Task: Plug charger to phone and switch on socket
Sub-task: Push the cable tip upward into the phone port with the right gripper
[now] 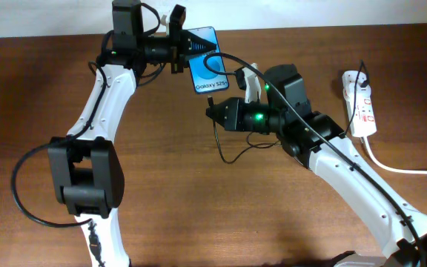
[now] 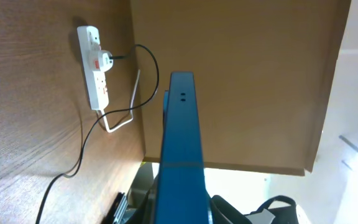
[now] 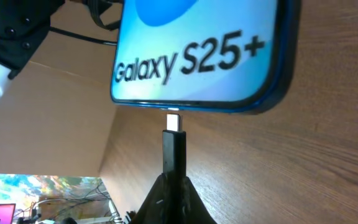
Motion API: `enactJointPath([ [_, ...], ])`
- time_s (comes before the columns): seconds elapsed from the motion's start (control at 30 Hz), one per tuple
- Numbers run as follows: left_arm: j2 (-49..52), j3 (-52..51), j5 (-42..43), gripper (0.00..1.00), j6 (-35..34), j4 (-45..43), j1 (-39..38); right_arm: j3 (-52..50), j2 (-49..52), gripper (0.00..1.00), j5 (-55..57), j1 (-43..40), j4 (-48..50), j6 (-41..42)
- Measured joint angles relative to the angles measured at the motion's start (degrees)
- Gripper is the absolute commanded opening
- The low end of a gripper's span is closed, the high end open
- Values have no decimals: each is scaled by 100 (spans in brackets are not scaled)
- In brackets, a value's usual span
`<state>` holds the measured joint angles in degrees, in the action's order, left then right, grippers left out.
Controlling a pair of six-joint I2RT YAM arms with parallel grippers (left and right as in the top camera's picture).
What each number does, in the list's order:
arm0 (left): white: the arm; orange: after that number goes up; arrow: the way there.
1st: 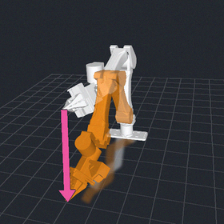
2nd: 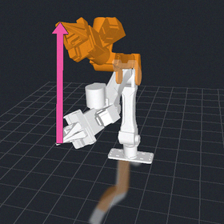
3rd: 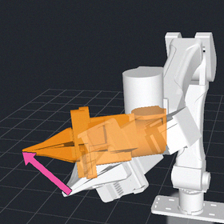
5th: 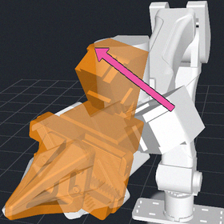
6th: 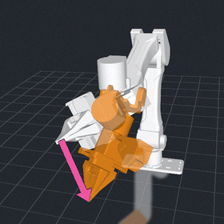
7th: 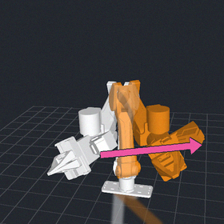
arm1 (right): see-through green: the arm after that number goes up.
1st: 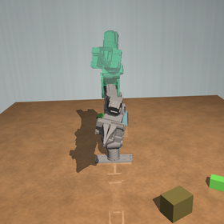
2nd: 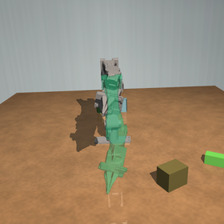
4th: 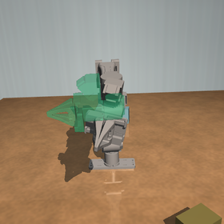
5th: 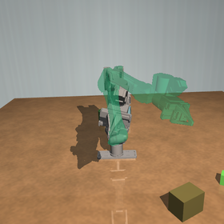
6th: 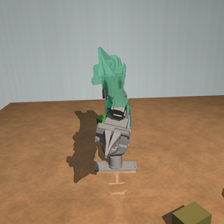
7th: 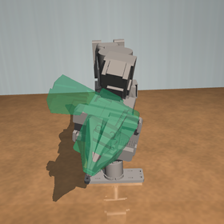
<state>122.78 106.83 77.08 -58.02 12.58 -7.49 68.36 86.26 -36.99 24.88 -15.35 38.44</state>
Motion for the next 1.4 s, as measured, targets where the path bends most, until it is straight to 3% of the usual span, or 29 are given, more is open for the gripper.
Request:
enactJointPath([
  [1.4,0,0,-146,0,-35,7,-28,2,-343,4,538,0,-391,-199],
])
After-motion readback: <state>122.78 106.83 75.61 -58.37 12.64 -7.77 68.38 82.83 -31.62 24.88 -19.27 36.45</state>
